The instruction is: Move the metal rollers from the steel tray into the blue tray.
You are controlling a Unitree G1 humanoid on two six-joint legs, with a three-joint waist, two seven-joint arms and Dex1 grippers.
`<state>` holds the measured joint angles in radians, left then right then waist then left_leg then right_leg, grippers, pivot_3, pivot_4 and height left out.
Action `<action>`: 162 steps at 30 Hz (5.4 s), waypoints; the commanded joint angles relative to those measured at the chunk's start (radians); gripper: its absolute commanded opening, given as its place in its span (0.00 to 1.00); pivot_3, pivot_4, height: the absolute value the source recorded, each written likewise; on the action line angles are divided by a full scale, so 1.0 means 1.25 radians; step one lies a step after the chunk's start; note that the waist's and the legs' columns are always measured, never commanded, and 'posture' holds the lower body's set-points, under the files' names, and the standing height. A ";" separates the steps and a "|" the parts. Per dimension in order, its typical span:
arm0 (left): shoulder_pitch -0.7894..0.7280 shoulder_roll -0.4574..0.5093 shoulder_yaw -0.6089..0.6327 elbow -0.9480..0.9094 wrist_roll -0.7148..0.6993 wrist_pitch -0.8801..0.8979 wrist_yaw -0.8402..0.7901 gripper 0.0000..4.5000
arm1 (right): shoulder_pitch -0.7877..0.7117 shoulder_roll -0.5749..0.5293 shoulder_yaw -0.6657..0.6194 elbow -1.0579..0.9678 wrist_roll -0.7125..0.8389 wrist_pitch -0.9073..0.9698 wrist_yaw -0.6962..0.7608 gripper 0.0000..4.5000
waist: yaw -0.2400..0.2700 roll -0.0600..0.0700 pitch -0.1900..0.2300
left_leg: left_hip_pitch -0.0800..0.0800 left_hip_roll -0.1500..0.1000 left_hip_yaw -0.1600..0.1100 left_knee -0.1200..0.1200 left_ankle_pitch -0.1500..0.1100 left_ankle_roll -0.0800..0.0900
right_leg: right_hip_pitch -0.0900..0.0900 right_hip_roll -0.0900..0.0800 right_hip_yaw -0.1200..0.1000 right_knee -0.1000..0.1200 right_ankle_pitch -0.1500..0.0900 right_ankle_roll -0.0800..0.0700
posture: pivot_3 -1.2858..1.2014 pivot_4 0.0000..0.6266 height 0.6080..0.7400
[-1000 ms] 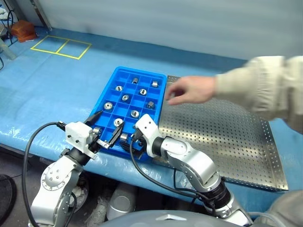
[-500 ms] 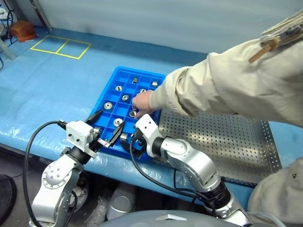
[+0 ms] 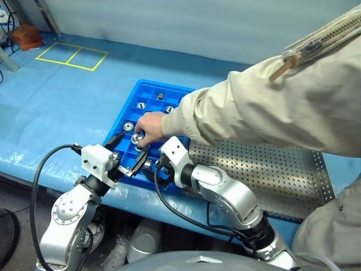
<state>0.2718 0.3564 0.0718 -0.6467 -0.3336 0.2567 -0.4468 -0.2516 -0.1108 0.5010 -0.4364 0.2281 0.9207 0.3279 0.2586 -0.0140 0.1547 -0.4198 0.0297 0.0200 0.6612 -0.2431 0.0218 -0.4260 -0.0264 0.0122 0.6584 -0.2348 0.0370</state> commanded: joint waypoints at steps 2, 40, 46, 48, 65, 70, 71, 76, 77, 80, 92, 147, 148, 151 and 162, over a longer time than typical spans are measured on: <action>-0.006 0.005 0.002 -0.005 -0.005 -0.011 -0.005 1.00 | 0.001 0.002 0.003 -0.018 0.000 -0.012 0.001 0.96 | 0.000 0.000 0.000 | 0.000 0.000 0.000 0.000 0.000 0.000 | 0.000 0.000 0.000 0.000 0.000 0.000 | 0.69 0.24 1.00; -0.010 0.013 0.004 0.004 -0.004 -0.008 -0.022 1.00 | 0.006 0.000 0.019 -0.019 -0.013 -0.016 0.003 0.96 | -0.002 0.000 0.000 | 0.000 0.000 0.000 0.000 0.000 0.000 | 0.000 0.000 0.000 0.000 0.000 -0.001 | 0.69 0.24 1.00; -0.014 0.012 0.002 0.009 -0.004 -0.010 -0.025 1.00 | 0.007 0.000 0.018 -0.022 -0.015 -0.014 0.001 0.96 | -0.003 0.000 0.000 | 0.000 0.000 0.000 0.000 0.000 0.000 | -0.001 0.000 0.000 0.000 0.000 -0.001 | 0.69 0.24 1.00; -0.015 0.011 0.001 0.010 -0.004 -0.009 -0.026 1.00 | 0.008 0.000 0.018 -0.024 -0.015 -0.014 -0.001 0.96 | -0.004 0.000 0.000 | 0.000 0.000 0.000 0.000 0.000 0.000 | -0.001 0.000 0.000 0.000 0.000 -0.001 | 0.68 0.24 1.00; -0.025 0.014 -0.001 0.017 -0.005 -0.008 -0.035 1.00 | 0.014 0.004 0.016 -0.032 -0.016 -0.013 -0.010 0.96 | -0.012 0.000 0.000 | 0.000 0.001 0.000 0.000 0.000 0.000 | -0.001 0.000 0.000 0.000 0.000 -0.001 | 0.68 0.24 1.00; -0.030 0.016 0.000 0.023 -0.007 -0.009 -0.040 1.00 | 0.015 0.005 0.015 -0.033 -0.017 -0.013 -0.012 0.96 | -0.019 0.000 0.000 | 0.000 0.001 0.000 0.000 0.000 0.000 | 0.000 0.000 0.000 0.000 0.000 -0.001 | 0.67 0.24 1.00; -0.031 0.017 0.002 0.025 -0.008 -0.010 -0.042 1.00 | 0.015 0.005 0.014 -0.033 -0.017 -0.013 -0.013 0.96 | -0.020 0.000 0.000 | 0.000 0.001 0.000 0.000 0.000 0.000 | 0.000 0.000 0.000 0.000 0.000 -0.001 | 0.67 0.24 1.00; -0.037 0.019 0.007 0.034 -0.010 -0.013 -0.049 1.00 | 0.014 0.005 0.011 -0.033 -0.017 -0.014 -0.013 0.96 | -0.023 0.000 0.000 | 0.000 0.001 0.000 0.000 0.000 0.000 | 0.000 0.000 0.000 0.000 0.000 -0.001 | 0.67 0.24 1.00; -0.039 0.018 0.009 0.034 -0.013 -0.013 -0.049 1.00 | 0.014 0.005 0.010 -0.033 -0.017 -0.015 -0.013 0.96 | -0.023 0.000 0.000 | 0.000 0.001 0.000 0.000 0.000 0.000 | 0.000 0.000 0.000 0.000 0.000 -0.001 | 0.67 0.24 1.00; -0.043 0.016 0.016 0.030 -0.023 -0.011 -0.047 1.00 | 0.013 0.005 0.010 -0.033 -0.017 -0.015 -0.013 0.96 | -0.027 0.000 0.000 | 0.000 0.001 0.000 0.000 0.000 0.000 | 0.000 0.000 0.000 0.000 0.000 -0.001 | 0.67 0.24 1.00; -0.048 0.018 0.029 0.025 -0.033 -0.012 -0.040 1.00 | 0.011 0.005 0.022 -0.030 -0.018 -0.023 -0.006 0.96 | -0.047 0.000 0.000 | -0.001 0.002 0.000 0.000 0.000 0.000 | 0.000 0.000 0.000 0.000 0.000 -0.001 | 0.68 0.24 1.00; -0.250 0.050 -0.038 0.127 -0.054 0.011 -0.129 1.00 | -0.018 -0.064 -0.188 -0.180 -0.062 -0.012 -0.078 0.96 | -0.095 0.000 0.000 | -0.002 -0.001 0.000 0.001 0.000 0.000 | 0.000 0.000 0.000 0.000 0.000 0.000 | 0.59 0.24 1.00; -0.268 0.052 -0.045 0.139 -0.054 0.014 -0.136 1.00 | -0.011 -0.068 -0.195 -0.193 -0.063 -0.005 -0.083 0.96 | -0.102 0.000 0.000 | -0.002 -0.001 0.000 0.001 0.000 0.000 | 0.000 0.000 0.000 0.000 0.000 0.000 | 0.59 0.24 1.00; -0.332 0.048 -0.081 0.186 -0.042 0.013 -0.159 1.00 | 0.022 -0.081 -0.218 -0.240 -0.067 0.021 -0.103 0.96 | -0.130 0.000 0.000 | -0.002 -0.002 0.000 0.001 0.000 0.000 | 0.000 0.000 0.000 0.000 0.002 0.000 | 0.57 0.24 1.00; -0.577 0.043 -0.234 0.382 -0.006 0.172 -0.224 1.00 | 0.175 -0.095 -0.294 -0.397 -0.086 0.104 -0.172 0.96 | -0.199 0.000 0.000 | -0.001 -0.003 -0.001 0.001 0.000 0.000 | 0.000 0.001 0.001 0.001 0.003 0.005 | 0.52 0.24 1.00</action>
<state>-0.4171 0.4097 -0.1951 -0.1877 -0.3647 0.4599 -0.7099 -0.0429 -0.2292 0.1575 -0.8664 0.1252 1.0407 0.1263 0.0094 -0.0144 0.1548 -0.4213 0.0265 0.0193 0.6629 -0.2427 0.0216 -0.4254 -0.0248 0.0148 0.6599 -0.2303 0.0431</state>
